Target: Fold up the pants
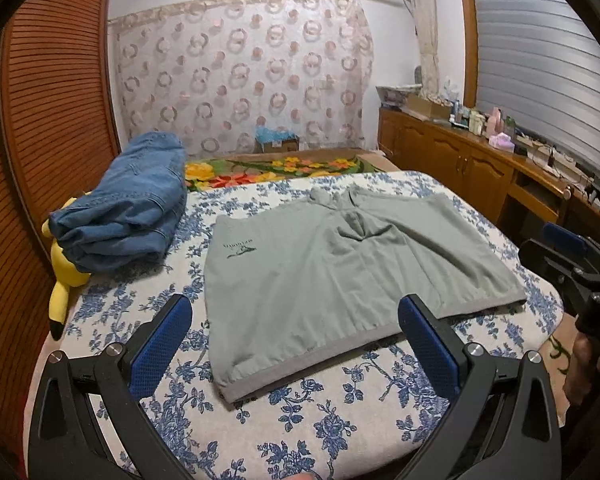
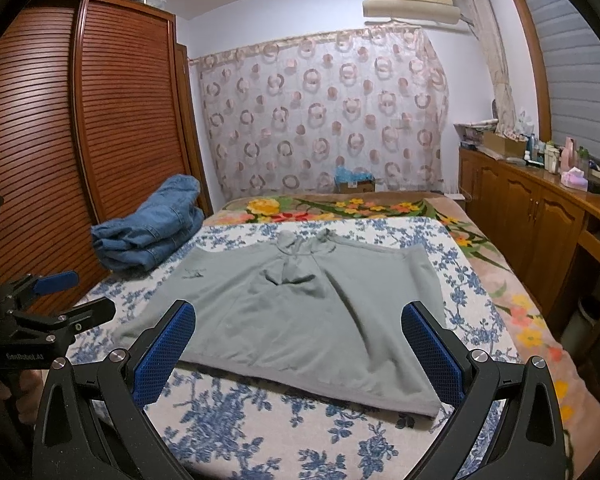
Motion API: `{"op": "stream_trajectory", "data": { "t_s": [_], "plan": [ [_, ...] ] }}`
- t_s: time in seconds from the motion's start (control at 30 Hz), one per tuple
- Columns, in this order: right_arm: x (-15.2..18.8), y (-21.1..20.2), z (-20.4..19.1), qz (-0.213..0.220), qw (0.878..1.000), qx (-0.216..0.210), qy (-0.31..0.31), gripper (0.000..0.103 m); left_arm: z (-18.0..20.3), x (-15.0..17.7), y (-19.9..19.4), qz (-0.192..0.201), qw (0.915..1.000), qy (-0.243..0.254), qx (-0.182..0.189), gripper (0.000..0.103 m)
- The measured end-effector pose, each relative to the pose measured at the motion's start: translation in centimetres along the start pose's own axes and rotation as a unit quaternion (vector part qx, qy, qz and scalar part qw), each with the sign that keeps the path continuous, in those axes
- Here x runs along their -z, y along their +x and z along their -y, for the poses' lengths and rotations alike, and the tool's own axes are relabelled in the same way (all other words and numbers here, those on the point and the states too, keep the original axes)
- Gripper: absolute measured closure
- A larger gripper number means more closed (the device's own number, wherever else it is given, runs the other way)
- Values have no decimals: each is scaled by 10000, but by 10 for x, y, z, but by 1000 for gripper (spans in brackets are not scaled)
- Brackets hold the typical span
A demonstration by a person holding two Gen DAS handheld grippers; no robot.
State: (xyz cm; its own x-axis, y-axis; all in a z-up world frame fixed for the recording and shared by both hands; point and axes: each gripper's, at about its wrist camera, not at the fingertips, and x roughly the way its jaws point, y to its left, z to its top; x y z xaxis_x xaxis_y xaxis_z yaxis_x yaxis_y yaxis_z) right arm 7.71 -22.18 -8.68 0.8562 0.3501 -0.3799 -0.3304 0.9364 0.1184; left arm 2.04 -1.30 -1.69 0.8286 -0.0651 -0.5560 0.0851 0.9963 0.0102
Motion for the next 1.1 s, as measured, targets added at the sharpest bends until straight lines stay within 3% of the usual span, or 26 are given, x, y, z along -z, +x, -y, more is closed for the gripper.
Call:
{"op": "stream_trajectory", "data": {
  "t_s": [0.33, 0.77, 1.0, 1.1],
  "plan": [
    [-9, 19, 22, -364, 9991, 15, -196, 4, -4, 4, 39, -312, 9990, 173, 267, 0],
    [-43, 56, 60, -882, 9956, 114, -296, 30, 3, 4, 81, -813, 9939, 336, 668, 0],
    [-58, 94, 74, -1509, 9882, 149, -235, 36, 1, 7, 104, -1190, 9897, 310, 735, 0],
    [-69, 107, 84, -1748, 9844, 137, -124, 44, 0, 12, 114, -1367, 9874, 321, 733, 0]
  ]
}}
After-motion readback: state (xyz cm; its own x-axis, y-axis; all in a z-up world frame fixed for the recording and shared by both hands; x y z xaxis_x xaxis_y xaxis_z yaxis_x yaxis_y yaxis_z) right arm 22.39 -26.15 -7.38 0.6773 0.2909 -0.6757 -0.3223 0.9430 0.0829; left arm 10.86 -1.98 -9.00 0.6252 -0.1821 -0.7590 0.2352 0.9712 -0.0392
